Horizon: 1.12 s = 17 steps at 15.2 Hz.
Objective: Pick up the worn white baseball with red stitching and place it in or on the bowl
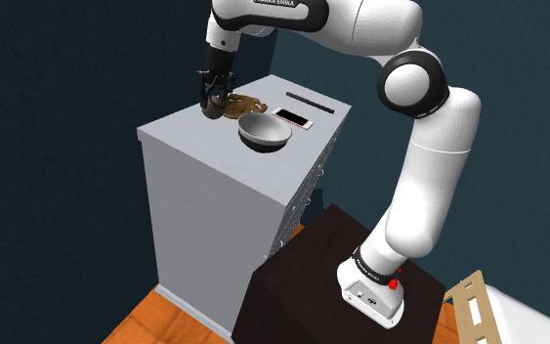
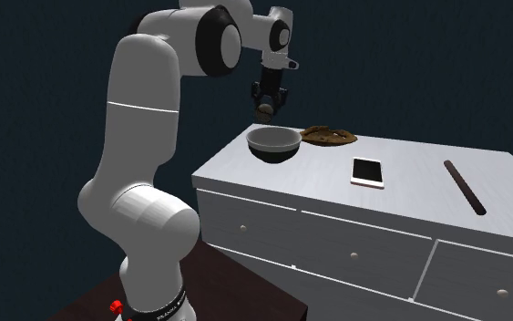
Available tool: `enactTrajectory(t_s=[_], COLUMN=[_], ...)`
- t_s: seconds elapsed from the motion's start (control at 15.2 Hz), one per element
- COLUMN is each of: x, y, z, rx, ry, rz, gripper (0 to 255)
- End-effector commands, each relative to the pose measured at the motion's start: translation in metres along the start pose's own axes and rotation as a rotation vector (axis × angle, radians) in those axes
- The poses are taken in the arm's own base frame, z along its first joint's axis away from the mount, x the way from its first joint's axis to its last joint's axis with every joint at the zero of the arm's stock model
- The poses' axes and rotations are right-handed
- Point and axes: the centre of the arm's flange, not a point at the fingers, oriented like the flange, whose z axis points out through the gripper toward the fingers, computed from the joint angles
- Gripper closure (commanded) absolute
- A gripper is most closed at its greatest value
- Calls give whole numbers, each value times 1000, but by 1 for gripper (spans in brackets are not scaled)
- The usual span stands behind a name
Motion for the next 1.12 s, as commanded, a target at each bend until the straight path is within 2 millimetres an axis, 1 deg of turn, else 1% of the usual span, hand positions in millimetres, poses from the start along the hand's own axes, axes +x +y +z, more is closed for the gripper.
enactTrajectory(t_s=[0.0,0.79,1.06], x=[0,-2,-44], y=[-1,-9,23], z=[-11,-73,-79], rx=[0,0,0], ry=[0,0,0], rz=[0,0,0], gripper=[255,255,255])
